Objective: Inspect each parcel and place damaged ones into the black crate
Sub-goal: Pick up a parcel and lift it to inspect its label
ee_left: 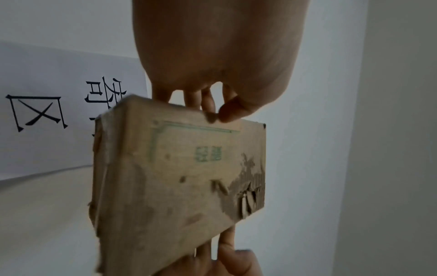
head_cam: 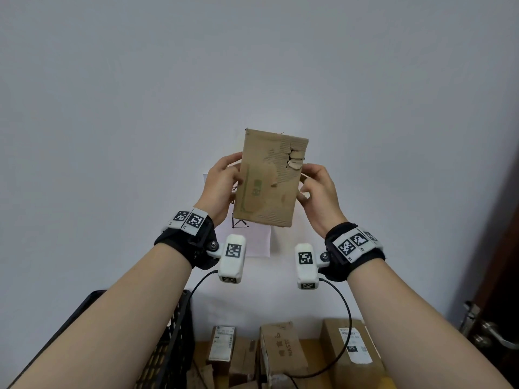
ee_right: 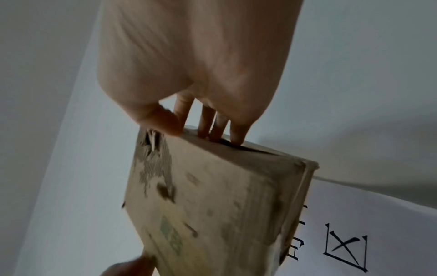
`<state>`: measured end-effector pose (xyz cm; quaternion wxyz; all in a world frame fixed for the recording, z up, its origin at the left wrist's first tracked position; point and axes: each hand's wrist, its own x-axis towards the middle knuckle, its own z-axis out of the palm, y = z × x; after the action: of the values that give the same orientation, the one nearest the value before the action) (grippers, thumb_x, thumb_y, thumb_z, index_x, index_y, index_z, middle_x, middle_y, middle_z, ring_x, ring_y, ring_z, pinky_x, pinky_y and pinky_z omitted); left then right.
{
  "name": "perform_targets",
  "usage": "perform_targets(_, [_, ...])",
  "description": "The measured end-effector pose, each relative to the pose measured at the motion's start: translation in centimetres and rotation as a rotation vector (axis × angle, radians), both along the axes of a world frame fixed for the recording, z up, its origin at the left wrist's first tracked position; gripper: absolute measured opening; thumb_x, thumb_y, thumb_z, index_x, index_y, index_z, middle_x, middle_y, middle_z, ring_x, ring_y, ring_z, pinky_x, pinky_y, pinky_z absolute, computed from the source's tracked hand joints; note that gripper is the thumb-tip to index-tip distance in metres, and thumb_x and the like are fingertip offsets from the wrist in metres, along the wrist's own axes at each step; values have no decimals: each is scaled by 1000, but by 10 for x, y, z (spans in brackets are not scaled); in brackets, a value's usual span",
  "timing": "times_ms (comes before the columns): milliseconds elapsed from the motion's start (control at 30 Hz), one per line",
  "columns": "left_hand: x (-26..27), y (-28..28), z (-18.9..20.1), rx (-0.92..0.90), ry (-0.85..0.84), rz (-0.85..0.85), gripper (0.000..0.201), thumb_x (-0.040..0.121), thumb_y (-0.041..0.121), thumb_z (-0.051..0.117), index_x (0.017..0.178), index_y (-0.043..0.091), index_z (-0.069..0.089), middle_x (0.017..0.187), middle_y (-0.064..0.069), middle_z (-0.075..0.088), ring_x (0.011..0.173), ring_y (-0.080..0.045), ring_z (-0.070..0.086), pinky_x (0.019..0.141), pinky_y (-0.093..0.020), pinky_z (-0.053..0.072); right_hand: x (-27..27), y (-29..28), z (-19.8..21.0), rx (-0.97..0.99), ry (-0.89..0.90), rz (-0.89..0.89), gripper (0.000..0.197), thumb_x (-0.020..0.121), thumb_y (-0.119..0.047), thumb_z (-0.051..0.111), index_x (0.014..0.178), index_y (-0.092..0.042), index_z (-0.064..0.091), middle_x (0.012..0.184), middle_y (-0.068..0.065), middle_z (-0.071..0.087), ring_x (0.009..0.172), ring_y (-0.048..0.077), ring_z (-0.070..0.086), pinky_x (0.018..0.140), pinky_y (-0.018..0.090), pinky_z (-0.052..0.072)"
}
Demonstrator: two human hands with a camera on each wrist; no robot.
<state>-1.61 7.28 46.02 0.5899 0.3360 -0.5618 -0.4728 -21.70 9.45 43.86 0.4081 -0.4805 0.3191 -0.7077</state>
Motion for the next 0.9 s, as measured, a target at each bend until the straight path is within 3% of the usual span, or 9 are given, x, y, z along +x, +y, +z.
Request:
perform_targets(67, [-1, 3, 1, 60, 84, -14, 30, 94, 10, 47, 98, 18, 75, 88, 5, 74, 83, -16, 60, 69, -37, 38, -2, -2, -1, 26, -59, 21, 34, 89, -4, 49, 117, -18, 61, 103, 1, 69, 98, 14, 65, 95, 43, 50])
perform_targets(100, [-2, 3, 1, 82, 97, -18, 28, 101, 19, 47, 89, 17, 72, 84, 5, 71, 84, -16, 59, 69, -36, 39, -3, -3, -1, 43, -64, 26, 32, 96, -13, 51, 125, -23, 61, 97, 0, 67, 99, 15, 63, 98, 44, 51])
perform_targets(233, [-2, 0, -1, 79, 50, -35, 42, 110, 49, 35, 102, 25, 69, 98, 2, 65, 95, -16, 60, 86, -39, 45, -3, -2, 2, 58, -66, 41, 40, 107, -42, 46, 134, -22, 68, 86, -2, 58, 95, 16, 55, 102, 46, 52])
perform_targets(367, [3, -6, -6, 148, 115, -42, 41, 105, 58, 42, 93, 28, 67, 96, 9, 71, 93, -12, 65, 95, -43, 39, -6, 2, 4, -2, -103, 10, 37, 109, -38, 44, 123, -20, 73, 109, 1, 68, 105, 14, 61, 104, 46, 52])
perform_targets(467, [3, -2, -6, 149, 94, -30, 43, 103, 60, 48, 92, 24, 67, 109, 11, 73, 104, -14, 67, 97, -49, 46, -7, 3, 4, -41, -97, -18, 23, 107, -27, 53, 104, -14, 72, 110, -1, 75, 105, 11, 68, 100, 43, 55])
perform_targets(533, [2, 0, -8, 117, 71, -16, 28, 99, 51, 63, 100, 23, 64, 113, 8, 70, 110, -16, 65, 96, -55, 54, -5, 5, 5, -67, -64, -49, 12, 101, -9, 62, 92, -14, 67, 104, -2, 75, 97, 11, 71, 95, 39, 56])
perform_targets(600, [2, 0, -10, 87, 72, 15, 14, 95, 30, 72, 105, 24, 65, 114, 0, 67, 107, -17, 63, 96, -56, 57, -3, 5, 5, -88, -36, -78, 16, 97, 2, 64, 94, -14, 69, 99, -3, 75, 92, 11, 71, 94, 36, 57])
perform_targets(767, [4, -1, -14, 37, 125, -2, 19, 95, 8, 69, 111, 18, 66, 109, 1, 71, 100, -17, 63, 83, -41, 61, -6, 4, 6, -110, -51, -73, 20, 93, 5, 66, 101, -12, 72, 118, 6, 74, 113, 22, 70, 106, 41, 54])
perform_targets(900, [3, 1, -14, 15, 131, -4, 26, 95, -4, 63, 111, 16, 62, 127, 6, 71, 92, -11, 69, 78, -37, 61, -6, 3, 3, -106, -50, -70, 22, 92, 6, 66, 101, -12, 73, 134, 12, 67, 125, 25, 65, 110, 46, 51])
